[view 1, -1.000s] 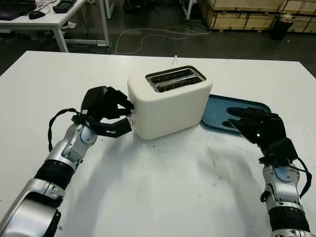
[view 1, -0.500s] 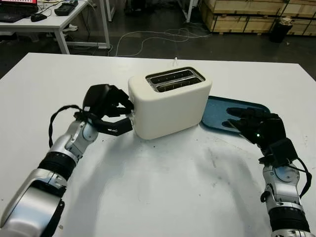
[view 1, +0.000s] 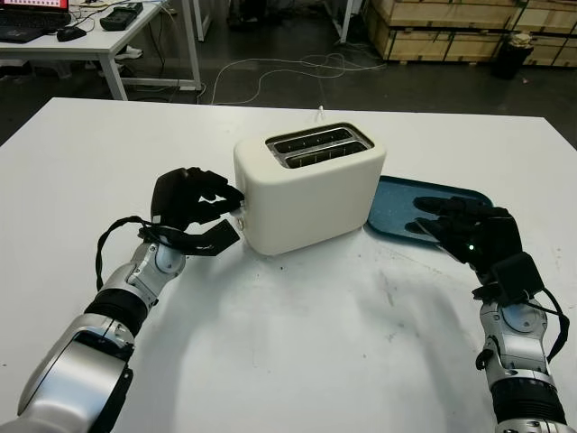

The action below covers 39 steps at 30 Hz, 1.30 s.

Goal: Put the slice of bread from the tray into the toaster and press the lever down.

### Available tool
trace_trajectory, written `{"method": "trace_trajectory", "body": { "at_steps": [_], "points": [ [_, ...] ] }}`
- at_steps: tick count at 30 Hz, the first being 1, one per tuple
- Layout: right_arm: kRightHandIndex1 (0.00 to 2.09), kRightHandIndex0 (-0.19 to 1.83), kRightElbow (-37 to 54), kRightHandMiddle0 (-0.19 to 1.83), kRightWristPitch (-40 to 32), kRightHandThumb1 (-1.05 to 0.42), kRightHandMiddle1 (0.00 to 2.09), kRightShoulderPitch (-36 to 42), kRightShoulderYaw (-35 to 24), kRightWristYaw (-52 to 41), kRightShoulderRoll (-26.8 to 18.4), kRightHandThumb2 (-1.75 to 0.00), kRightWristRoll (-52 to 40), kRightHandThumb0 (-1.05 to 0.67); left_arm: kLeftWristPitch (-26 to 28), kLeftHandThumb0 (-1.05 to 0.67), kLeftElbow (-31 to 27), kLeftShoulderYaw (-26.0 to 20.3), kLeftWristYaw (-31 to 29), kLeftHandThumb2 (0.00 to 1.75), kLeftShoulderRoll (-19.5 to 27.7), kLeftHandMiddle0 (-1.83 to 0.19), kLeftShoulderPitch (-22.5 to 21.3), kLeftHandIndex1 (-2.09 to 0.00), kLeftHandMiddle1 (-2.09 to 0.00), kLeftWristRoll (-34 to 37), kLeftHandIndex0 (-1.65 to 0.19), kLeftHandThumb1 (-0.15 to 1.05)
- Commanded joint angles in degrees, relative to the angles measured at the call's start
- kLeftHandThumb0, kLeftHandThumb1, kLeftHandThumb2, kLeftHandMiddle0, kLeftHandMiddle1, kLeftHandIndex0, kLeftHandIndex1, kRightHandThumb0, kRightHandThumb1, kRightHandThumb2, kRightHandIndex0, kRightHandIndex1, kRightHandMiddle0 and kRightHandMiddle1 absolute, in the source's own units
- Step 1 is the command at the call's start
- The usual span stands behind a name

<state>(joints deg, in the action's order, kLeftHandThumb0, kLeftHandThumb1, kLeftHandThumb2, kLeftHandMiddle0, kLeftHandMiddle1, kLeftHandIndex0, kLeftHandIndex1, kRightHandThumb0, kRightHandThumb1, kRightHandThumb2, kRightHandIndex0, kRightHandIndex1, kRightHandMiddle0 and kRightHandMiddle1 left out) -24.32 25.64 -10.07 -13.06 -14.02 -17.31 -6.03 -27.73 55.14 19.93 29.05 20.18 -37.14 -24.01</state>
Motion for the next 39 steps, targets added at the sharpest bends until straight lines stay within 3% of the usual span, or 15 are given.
{"method": "trace_trajectory", "body": {
  "at_steps": [1,7,14,18,25,30,39],
  "points": [
    [0.30,1.23,1.63,1.21,-1.00,-0.81,0.00,0.24,-0.38,0.01,-1.05,0.00,-0.37,-0.45,8.57,-0.19,8.16,10.97,-10.52,0.00,-18.23,-0.84,5.58,-0.04,-1.34,-6.76,-1.31,0.78],
    [0.30,1.22,1.21,1.21,-0.79,-0.81,0.00,0.07,-0.37,-0.66,-0.83,0.00,-1.08,-0.46,9.40,-0.16,7.74,10.96,-11.52,0.01,-18.06,-0.81,6.53,-0.02,-1.02,-5.18,-1.28,0.79],
    [0.30,1.23,1.36,1.21,-1.35,-0.81,0.00,0.19,-0.12,-0.82,-0.58,0.00,-1.11,-0.46,5.96,-0.13,4.16,10.97,-10.67,0.01,-15.08,-0.91,7.25,-0.04,-1.25,-4.04,-1.31,0.77],
    [0.29,1.22,1.07,1.22,-1.04,-0.81,0.00,0.11,-0.18,-1.18,-0.51,0.00,-1.36,-0.48,4.17,-0.14,-6.38,7.84,-9.43,0.01,-9.87,-0.88,8.90,-0.03,-1.28,-1.03,-1.29,0.79],
    [0.29,1.22,1.50,1.21,-1.18,-0.81,0.00,0.29,0.19,-0.57,-0.25,0.00,-0.36,-0.46,6.40,-0.12,-26.03,2.27,-5.73,0.00,-3.03,-0.83,12.38,-0.06,-1.59,0.80,-1.30,0.77],
    [0.29,1.22,1.23,1.21,-0.66,-0.82,0.00,0.32,0.55,-0.63,-0.06,0.00,-0.27,-0.47,7.35,-0.13,-32.49,-0.45,-5.87,0.00,-1.49,-0.86,13.56,-0.08,-1.58,0.65,-1.31,0.75],
    [0.29,1.22,2.01,1.21,-2.08,-0.82,0.00,0.67,1.02,-0.16,0.10,0.00,-0.06,-0.49,7.45,-0.14,-38.40,-4.24,-6.72,0.01,-0.80,-0.90,15.13,-0.11,-1.60,-1.67,-1.29,0.76]
  ]
}}
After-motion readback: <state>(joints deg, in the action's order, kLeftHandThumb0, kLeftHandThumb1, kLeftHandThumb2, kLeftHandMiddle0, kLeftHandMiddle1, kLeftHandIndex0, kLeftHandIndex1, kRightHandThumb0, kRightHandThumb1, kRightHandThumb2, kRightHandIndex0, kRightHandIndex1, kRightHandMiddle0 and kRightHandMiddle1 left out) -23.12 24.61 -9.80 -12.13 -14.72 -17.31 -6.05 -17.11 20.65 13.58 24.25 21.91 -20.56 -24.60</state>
